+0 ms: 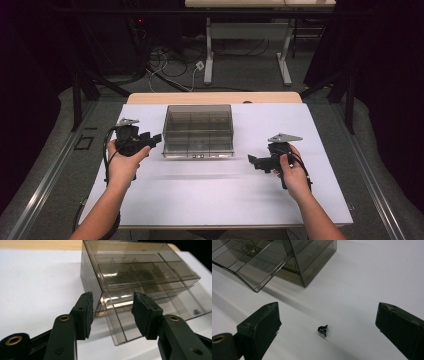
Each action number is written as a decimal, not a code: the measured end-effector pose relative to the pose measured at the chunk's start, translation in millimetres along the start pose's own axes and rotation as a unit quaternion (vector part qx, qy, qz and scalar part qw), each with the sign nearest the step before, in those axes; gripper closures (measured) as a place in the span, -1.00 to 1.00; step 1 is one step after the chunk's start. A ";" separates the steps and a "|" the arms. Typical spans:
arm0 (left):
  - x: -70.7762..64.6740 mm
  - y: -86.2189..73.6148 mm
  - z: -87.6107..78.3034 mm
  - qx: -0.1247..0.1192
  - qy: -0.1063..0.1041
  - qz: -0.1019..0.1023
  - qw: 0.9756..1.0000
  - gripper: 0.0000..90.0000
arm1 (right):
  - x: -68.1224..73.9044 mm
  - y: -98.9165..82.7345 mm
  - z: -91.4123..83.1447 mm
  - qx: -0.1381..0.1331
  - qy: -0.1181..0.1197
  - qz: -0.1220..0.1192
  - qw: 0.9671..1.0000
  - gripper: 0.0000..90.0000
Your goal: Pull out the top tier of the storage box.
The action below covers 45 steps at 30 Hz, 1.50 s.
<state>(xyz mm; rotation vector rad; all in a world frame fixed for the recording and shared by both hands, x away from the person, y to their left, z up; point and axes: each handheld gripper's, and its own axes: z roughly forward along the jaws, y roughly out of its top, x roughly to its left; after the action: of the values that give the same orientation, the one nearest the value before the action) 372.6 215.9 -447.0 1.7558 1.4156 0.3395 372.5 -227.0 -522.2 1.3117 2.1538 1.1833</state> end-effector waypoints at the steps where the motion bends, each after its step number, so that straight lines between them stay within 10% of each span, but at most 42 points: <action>1: 0.8 -0.3 -0.5 -0.004 -0.001 -0.004 1.000 0.14 | 0.1 0.0 -0.2 0.001 -0.001 0.000 1.000 -0.89; 19: 18.0 -17.9 -5.7 -0.060 0.012 -0.019 0.998 -0.97 | 0.8 -0.7 2.1 0.019 0.024 0.017 0.999 -0.88; 34: 23.5 -38.1 -10.7 -0.078 -0.006 -0.021 0.997 -0.98 | 5.7 -2.2 8.3 0.031 0.023 0.020 0.999 -0.81; 45: 32.7 -49.7 -20.4 -0.076 -0.017 0.058 0.995 -0.98 | 10.5 -2.9 8.7 0.024 0.017 -0.007 1.000 -0.78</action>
<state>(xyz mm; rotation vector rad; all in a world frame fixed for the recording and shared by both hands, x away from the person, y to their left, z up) 336.3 255.0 -480.2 1.7136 1.2337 0.4639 371.2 -214.6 -528.4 1.3029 2.2245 1.1627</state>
